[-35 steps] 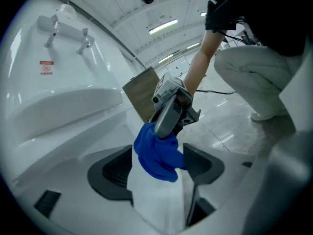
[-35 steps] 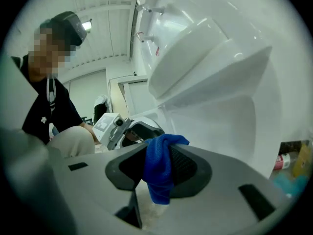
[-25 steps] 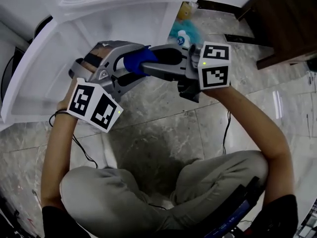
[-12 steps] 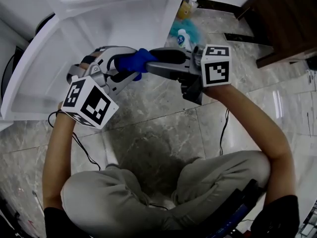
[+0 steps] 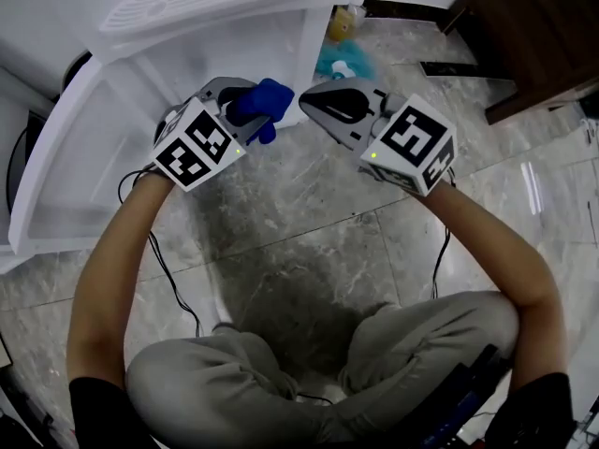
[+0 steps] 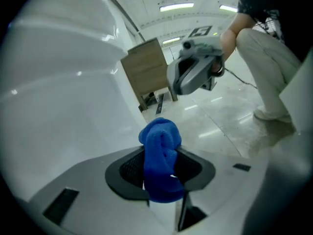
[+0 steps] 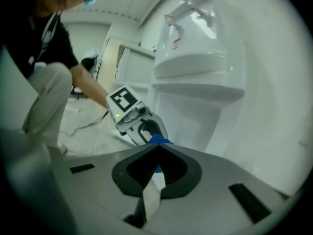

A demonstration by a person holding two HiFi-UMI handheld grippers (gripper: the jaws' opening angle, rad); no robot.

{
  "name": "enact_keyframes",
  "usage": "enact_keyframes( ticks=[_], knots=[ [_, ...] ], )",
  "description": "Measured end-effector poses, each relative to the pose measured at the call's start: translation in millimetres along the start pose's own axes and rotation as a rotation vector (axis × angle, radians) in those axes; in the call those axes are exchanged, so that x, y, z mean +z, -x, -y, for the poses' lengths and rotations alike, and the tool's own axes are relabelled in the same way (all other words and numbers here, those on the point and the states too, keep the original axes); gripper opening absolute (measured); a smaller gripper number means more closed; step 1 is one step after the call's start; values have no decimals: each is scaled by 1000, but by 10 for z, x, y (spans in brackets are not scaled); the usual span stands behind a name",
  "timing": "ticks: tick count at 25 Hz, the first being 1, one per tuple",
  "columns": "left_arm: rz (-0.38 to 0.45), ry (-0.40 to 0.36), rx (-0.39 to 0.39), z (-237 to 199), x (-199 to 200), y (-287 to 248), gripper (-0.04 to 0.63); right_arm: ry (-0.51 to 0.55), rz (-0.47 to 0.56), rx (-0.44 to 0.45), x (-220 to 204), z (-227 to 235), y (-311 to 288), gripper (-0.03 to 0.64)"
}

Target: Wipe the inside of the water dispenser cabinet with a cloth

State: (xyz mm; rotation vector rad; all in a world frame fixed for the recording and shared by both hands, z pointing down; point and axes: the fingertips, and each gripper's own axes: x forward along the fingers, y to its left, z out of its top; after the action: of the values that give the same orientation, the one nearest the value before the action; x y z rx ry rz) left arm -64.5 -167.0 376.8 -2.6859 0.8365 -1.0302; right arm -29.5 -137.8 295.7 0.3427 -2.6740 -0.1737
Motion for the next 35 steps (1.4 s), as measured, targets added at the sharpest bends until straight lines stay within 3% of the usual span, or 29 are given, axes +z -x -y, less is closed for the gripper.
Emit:
enact_keyframes(
  ticks=[3,5,7,14,17,23,26,31,35],
  knots=[
    [-154,0,20,-314,-356,-315,152,179,-57,-21,-66,-129,-82,-2],
    [-264,16,75,-583,-608,-512,152,174,-67,-24,-99,-166,-161,-2],
    [-320,59,110,-711,-741,-733,152,130,-60,-10,-86,-197,-250,-2],
    [-342,4,155,-870,-875,-1407,152,42,-34,63,-186,-247,-376,-2],
    [-299,8,165,-1044,-952,-1570,152,16,-57,81,-312,-285,-349,-2],
    [-299,115,183,-1521,-1030,-1660,146,47,-127,147,-488,-493,-283,-2],
    [-275,121,201,-1439,-984,-1625,136,16,-110,166,-527,-542,-279,-2],
    [-221,126,112,-1234,-923,-1575,135,-98,-55,193,-513,-576,-332,-2],
    [-277,74,196,-1483,-998,-1681,137,-109,-59,209,-485,-612,-303,-2]
  ],
)
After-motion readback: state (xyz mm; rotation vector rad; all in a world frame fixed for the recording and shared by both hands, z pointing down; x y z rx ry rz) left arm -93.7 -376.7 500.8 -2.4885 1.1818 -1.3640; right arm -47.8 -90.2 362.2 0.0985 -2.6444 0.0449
